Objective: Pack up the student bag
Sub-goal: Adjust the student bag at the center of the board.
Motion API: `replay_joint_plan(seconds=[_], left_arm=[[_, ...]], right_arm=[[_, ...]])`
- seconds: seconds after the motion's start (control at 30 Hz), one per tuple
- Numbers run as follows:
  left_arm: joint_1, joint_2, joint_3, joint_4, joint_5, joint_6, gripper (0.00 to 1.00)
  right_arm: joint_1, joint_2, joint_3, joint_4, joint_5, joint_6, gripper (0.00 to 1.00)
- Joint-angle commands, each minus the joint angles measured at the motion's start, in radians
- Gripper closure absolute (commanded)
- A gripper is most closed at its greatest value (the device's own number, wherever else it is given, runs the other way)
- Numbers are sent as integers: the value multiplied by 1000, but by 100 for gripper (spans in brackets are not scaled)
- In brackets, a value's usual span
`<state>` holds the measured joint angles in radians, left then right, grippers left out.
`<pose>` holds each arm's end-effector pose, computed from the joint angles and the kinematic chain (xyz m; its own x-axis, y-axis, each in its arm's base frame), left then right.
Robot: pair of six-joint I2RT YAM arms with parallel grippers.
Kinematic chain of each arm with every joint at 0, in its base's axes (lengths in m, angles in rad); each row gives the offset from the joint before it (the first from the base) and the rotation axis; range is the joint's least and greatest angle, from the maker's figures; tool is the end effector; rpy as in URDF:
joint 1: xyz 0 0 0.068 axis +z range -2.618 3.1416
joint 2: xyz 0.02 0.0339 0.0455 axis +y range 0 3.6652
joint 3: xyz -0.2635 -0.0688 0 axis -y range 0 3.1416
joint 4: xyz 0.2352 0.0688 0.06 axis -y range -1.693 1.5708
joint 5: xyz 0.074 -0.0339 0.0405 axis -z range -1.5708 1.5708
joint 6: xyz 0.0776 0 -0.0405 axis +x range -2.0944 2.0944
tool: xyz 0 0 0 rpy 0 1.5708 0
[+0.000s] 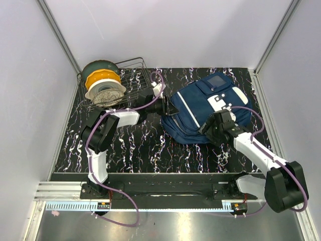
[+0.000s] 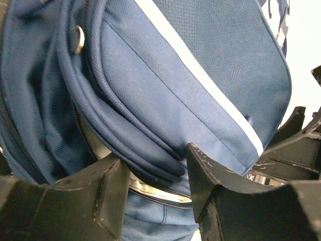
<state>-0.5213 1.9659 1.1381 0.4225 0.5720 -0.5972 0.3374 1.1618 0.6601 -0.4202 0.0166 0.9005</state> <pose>0.3716 -0.2619 0.1692 -0.7608 -0.1083 -0.6399 0.5107 0.5085 -0.6933 0.2287 0.0789 0.1740 -0.7190 0.5781 -0.3858 0.3894 0.7949 0.4653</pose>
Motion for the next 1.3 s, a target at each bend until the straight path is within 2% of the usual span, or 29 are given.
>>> replay_joint_plan(seconds=[0.0, 0.13, 0.3, 0.43, 0.5, 0.53, 0.57, 0.63, 0.77, 0.83, 0.93, 1.1, 1.27], left_arm=[[-91, -56, -96, 30, 74, -13, 51], [-140, -104, -165, 65, 58, -53, 54], [-212, -163, -251, 78, 26, -72, 62], [-266, -254, -334, 102, -15, -88, 64], [-269, -304, -377, 89, -49, -90, 60], [-269, -359, -385, 72, -58, -75, 43], [-269, -392, -385, 41, -89, -58, 33], [-267, -477, -361, -89, -142, 15, 17], [-232, -555, -264, -241, -233, 115, 3], [-177, -550, -235, -269, -224, 137, 1], [-105, -475, -147, -295, -193, 180, 1], [-10, -314, 18, -286, -97, 211, 1], [52, -153, 168, -297, -15, 270, 1]], right_arm=[[-15, 71, 107, 78, 36, -106, 16], [-18, 111, 167, 34, 37, -138, 15], [-34, 50, 168, 21, 75, -143, 14], [-51, -6, 168, -17, 79, -141, 11], [-51, -31, 147, -32, 75, -109, 7], [-51, -62, 133, -41, 74, -94, 6], [-49, -83, 100, -46, 75, -74, 2], [-51, -163, 59, -45, 72, -3, 0], [-51, -344, -60, 1, 65, 126, 0], [-51, -449, -103, 27, 89, 187, 0], [-51, -511, -125, 32, 164, 247, 0], [-49, -438, -114, 34, 224, 325, 0], [-51, -335, -57, 60, 188, 292, 0]])
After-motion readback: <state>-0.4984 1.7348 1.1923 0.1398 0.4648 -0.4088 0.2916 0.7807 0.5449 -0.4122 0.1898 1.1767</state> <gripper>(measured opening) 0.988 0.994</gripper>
